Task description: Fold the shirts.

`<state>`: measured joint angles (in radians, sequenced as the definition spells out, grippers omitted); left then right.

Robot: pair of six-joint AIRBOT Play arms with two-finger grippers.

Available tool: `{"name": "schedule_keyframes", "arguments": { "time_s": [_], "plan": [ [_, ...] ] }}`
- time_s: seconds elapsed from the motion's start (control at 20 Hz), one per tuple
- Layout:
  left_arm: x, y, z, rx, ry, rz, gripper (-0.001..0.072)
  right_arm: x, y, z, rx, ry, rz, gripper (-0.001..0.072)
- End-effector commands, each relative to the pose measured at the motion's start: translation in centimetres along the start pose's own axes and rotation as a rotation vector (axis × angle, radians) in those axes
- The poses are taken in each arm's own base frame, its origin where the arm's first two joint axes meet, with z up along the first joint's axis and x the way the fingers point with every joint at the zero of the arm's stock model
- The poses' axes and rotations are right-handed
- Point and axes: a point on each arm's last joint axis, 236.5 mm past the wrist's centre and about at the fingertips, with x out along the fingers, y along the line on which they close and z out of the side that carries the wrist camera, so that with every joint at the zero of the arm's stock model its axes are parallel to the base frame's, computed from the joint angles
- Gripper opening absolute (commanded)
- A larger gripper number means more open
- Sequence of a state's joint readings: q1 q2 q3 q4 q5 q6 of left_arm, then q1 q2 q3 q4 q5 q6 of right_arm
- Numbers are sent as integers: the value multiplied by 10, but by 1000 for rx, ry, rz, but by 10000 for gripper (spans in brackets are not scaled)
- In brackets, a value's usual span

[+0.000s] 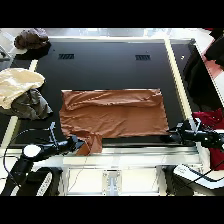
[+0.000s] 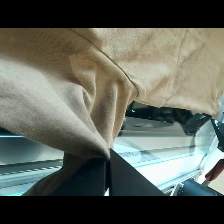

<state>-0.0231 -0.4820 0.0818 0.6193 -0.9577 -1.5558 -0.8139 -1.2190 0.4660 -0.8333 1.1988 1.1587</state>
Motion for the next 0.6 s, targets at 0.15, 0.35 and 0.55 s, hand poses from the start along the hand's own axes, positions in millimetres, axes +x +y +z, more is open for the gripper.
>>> {"name": "schedule_keyframes", "arguments": {
  "time_s": [0.15,0.35,0.55],
  "plan": [
    [0,0,0,1,-2,0,19,13,31,25,-51,-80,47,20],
    [-4,-9,5,18,-12,-13,18,-20,81,20,-240,-55,146,14],
    [-34,-61,34,195,-128,-76,17,-72,117,-2,-468,-105,102,13]
  ]
}}
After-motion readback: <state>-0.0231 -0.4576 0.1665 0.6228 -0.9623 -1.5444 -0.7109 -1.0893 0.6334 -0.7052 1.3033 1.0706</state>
